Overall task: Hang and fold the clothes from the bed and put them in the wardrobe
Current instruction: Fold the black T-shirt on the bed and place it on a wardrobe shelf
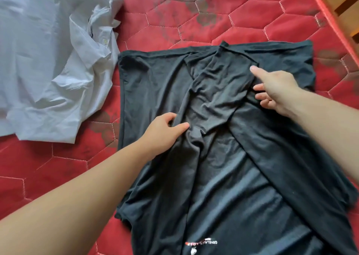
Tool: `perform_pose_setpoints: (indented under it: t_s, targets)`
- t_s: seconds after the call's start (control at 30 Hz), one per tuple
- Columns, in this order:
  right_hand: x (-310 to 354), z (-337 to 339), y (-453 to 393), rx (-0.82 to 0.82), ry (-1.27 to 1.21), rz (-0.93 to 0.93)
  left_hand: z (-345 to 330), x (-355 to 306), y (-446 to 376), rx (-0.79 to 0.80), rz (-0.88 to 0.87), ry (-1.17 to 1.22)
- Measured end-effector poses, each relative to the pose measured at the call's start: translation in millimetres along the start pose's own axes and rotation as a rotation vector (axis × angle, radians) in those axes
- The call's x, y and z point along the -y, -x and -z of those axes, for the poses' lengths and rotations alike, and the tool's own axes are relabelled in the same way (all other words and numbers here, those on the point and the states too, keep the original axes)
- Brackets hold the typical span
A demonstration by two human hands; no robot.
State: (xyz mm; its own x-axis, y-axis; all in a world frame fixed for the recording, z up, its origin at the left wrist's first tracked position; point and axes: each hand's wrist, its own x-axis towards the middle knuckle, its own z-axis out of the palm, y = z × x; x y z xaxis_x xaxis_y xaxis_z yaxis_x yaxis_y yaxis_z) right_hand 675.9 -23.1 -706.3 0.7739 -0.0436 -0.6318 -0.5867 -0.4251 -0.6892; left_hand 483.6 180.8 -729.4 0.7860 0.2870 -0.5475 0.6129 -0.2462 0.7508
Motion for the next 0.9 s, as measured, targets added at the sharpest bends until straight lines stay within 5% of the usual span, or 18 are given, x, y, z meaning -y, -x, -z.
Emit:
perform_pose_setpoints:
  t_s: [0.13, 0.27, 0.37, 0.5, 0.6, 0.73, 0.9]
  targets:
    - [3.5, -11.8, -9.9, -0.092, 0.219, 0.179, 1.9, 9.2, 6.6, -0.13, -0.034, -0.075]
    - [-12.7, -9.7, 0.8, -0.287, 0.461, 0.48, 1.4, 21.4, 33.0, -0.379, -0.349, -0.395]
    - [-58.0, -4.0, 53.9, -0.12, 0.652, 0.861, -12.1, 33.6, 76.1, -0.359, -0.555, -0.645]
    - [-141.8, 17.0, 134.7, 0.154, 1.013, 1.19, -45.5, 73.5, 153.8, -0.111, -0.655, -0.771]
    - [-199.8, 46.3, 188.4, 0.287, 1.129, 1.231, -65.9, 104.0, 207.6, 0.035, -0.676, -0.907]
    - [-270.4, 86.9, 247.6, 0.403, 1.28, 1.181, -80.5, 123.5, 247.8, 0.035, -0.678, -0.983]
    - [-329.9, 114.7, 291.3, 0.213, 1.314, 1.087, -100.9, 142.4, 292.5, 0.151, -0.551, -1.117]
